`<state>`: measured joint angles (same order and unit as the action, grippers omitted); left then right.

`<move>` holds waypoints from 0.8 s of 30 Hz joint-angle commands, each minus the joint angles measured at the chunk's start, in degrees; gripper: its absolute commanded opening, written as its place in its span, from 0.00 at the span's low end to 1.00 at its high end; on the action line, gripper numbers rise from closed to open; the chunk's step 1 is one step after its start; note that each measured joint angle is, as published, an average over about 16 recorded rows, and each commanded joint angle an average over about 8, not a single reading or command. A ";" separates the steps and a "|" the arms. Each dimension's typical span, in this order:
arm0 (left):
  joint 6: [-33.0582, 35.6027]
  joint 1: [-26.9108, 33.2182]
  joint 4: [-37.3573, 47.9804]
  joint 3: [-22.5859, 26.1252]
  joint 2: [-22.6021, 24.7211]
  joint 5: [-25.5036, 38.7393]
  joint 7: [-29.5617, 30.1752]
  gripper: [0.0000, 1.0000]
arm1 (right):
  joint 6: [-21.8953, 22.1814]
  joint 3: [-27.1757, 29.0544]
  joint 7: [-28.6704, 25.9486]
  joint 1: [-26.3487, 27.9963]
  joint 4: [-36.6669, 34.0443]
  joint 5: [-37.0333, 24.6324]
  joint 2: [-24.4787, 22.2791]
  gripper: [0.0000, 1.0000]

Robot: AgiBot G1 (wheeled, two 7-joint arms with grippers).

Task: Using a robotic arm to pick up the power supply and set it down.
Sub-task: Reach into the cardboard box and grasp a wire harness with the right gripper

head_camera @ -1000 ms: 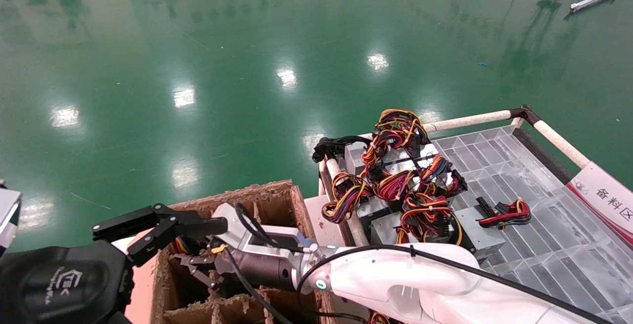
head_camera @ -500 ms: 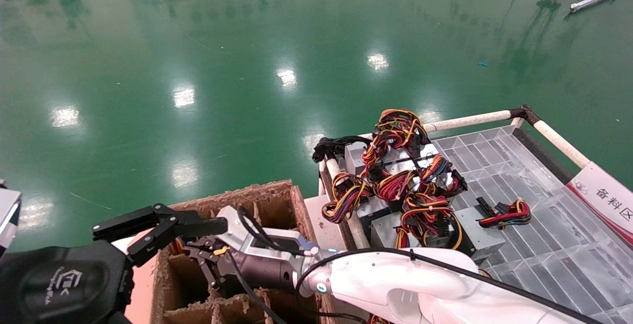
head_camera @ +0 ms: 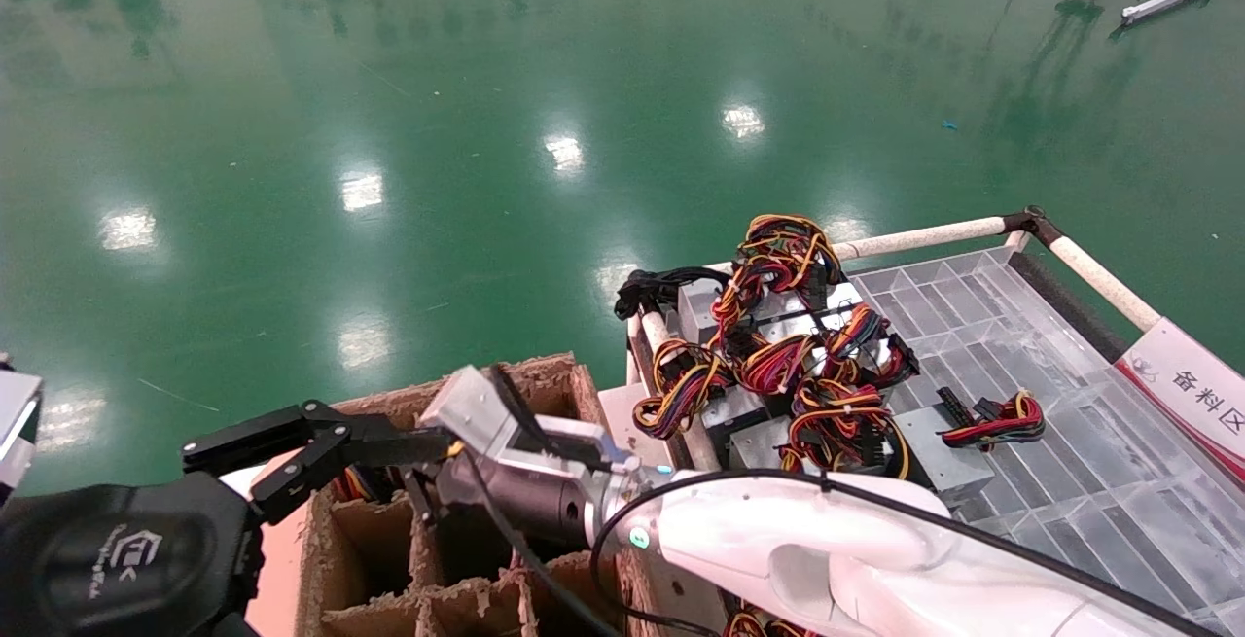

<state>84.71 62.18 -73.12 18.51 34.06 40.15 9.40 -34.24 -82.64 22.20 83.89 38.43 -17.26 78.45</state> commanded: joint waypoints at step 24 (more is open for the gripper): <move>-0.01 0.00 0.03 0.01 0.00 -0.02 -0.01 1.00 | 0.78 0.53 0.59 -0.42 2.32 0.78 -1.88 1.00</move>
<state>84.71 62.18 -73.10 18.52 34.06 40.14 9.38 -33.76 -81.97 23.04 83.30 40.21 -16.38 77.10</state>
